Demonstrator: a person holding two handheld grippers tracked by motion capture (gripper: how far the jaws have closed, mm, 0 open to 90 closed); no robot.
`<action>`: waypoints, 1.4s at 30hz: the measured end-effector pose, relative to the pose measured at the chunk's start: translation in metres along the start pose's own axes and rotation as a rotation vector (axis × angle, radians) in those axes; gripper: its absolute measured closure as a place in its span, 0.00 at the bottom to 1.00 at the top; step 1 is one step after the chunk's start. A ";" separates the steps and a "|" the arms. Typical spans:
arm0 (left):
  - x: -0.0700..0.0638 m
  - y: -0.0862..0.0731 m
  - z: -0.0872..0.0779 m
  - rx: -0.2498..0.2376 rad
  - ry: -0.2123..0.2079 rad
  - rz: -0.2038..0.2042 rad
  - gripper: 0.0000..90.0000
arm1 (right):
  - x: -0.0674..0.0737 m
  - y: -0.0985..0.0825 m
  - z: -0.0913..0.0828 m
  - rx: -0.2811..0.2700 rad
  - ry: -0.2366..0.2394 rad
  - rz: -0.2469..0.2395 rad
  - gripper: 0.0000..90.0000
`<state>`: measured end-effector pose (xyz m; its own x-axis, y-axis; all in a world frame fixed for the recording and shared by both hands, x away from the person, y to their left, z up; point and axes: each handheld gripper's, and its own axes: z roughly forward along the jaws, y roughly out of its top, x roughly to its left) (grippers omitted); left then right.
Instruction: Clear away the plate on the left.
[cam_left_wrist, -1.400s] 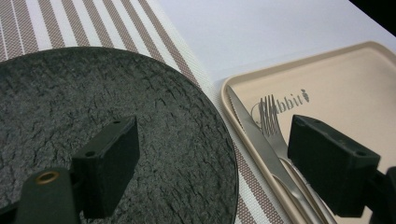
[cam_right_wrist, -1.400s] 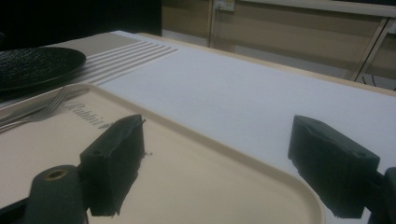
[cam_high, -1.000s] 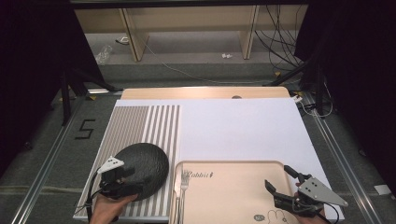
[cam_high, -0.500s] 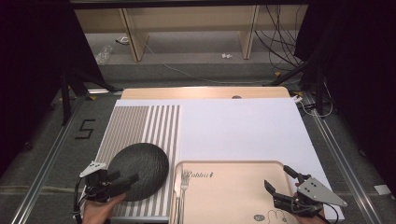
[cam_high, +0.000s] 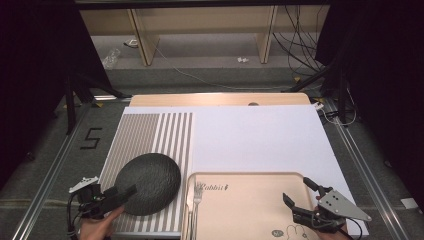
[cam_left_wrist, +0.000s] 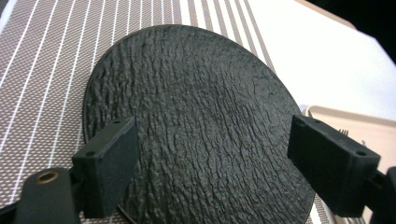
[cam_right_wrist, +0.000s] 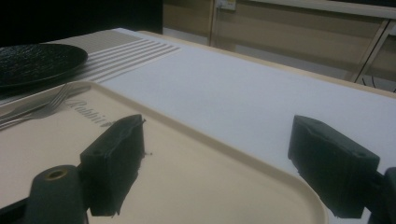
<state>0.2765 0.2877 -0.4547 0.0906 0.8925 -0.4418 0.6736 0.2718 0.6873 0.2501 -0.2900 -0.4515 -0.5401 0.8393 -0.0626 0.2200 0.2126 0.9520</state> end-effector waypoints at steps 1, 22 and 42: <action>0.002 0.000 -0.001 -0.004 0.008 -0.007 0.18 | 0.000 0.000 0.000 0.000 0.001 0.001 0.21; 0.031 -0.005 -0.001 0.018 0.002 -0.280 0.20 | 0.001 0.000 0.001 0.001 0.002 -0.003 0.21; 0.049 -0.018 0.007 0.084 -0.140 -0.544 0.24 | 0.001 0.000 0.001 0.003 0.004 -0.006 0.21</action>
<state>0.2740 0.3237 -0.4930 -0.1936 0.5743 -0.7954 0.7059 0.6446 0.2936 0.2502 -0.2889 -0.4514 -0.5448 0.8359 -0.0669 0.2189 0.2188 0.9509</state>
